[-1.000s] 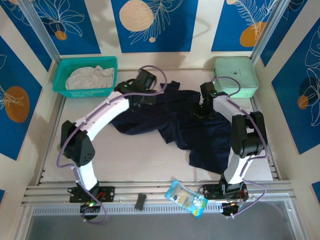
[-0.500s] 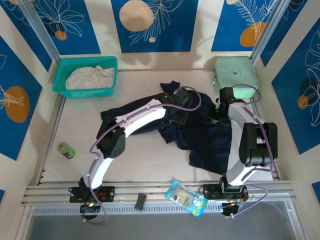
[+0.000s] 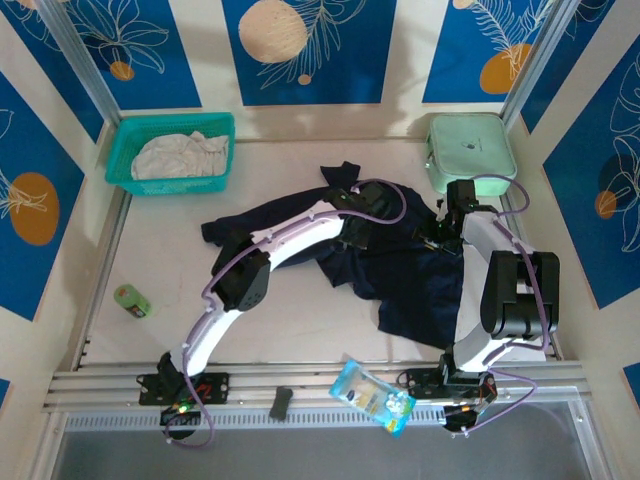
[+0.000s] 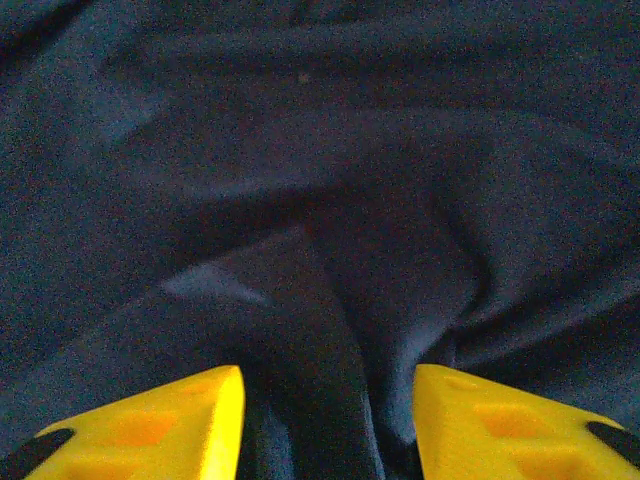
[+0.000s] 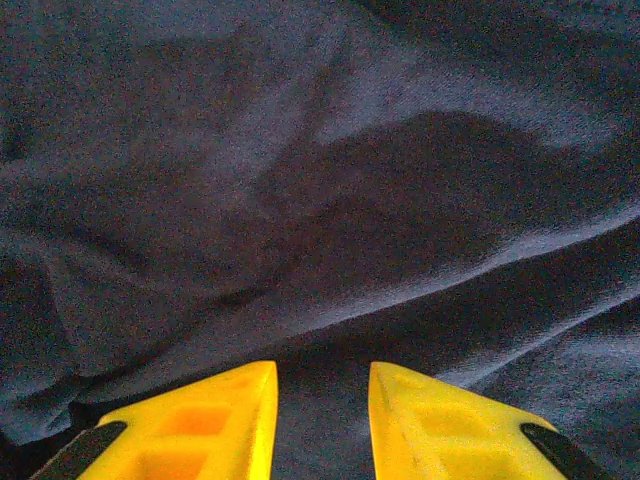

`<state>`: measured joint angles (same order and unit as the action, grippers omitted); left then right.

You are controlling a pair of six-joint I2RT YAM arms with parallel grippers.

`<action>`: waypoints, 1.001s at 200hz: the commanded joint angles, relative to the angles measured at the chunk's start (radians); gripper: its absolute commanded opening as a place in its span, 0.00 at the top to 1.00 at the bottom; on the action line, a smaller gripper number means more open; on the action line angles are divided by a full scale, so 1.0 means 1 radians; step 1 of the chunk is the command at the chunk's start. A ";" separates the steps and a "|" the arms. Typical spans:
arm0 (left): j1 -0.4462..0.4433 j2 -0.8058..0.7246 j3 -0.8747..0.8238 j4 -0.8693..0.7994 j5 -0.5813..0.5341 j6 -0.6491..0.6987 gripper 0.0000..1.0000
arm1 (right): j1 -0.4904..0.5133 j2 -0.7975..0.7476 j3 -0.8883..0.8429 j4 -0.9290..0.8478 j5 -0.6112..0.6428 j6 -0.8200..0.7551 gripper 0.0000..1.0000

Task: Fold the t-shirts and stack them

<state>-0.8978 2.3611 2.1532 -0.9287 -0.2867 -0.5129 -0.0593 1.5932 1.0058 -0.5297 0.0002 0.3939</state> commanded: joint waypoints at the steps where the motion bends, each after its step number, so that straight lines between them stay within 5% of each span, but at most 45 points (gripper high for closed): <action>1: 0.002 0.026 0.044 -0.026 -0.082 0.007 0.64 | -0.005 -0.016 -0.009 0.007 -0.037 0.001 0.72; 25: -0.002 0.002 0.033 -0.010 -0.145 0.001 1.00 | -0.005 -0.013 -0.007 0.010 -0.051 0.002 0.75; 65: -0.015 -0.177 -0.147 0.057 -0.258 -0.026 1.00 | -0.006 0.002 -0.018 0.037 -0.104 0.016 0.76; 124: -0.016 -0.715 -0.667 -0.038 -0.383 -0.238 1.00 | 0.037 0.084 0.008 0.087 -0.207 0.056 0.79; 168: -0.024 -1.036 -1.046 -0.194 -0.316 -0.586 1.00 | 0.132 0.222 0.102 0.114 -0.247 0.116 0.79; 200: -0.032 -1.119 -1.196 -0.191 -0.258 -0.716 1.00 | 0.148 0.327 0.178 0.114 -0.255 0.155 0.80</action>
<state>-0.9157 1.2701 1.0180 -1.0653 -0.5850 -1.0538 0.0872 1.8648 1.1248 -0.4122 -0.2165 0.4992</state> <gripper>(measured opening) 0.064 0.200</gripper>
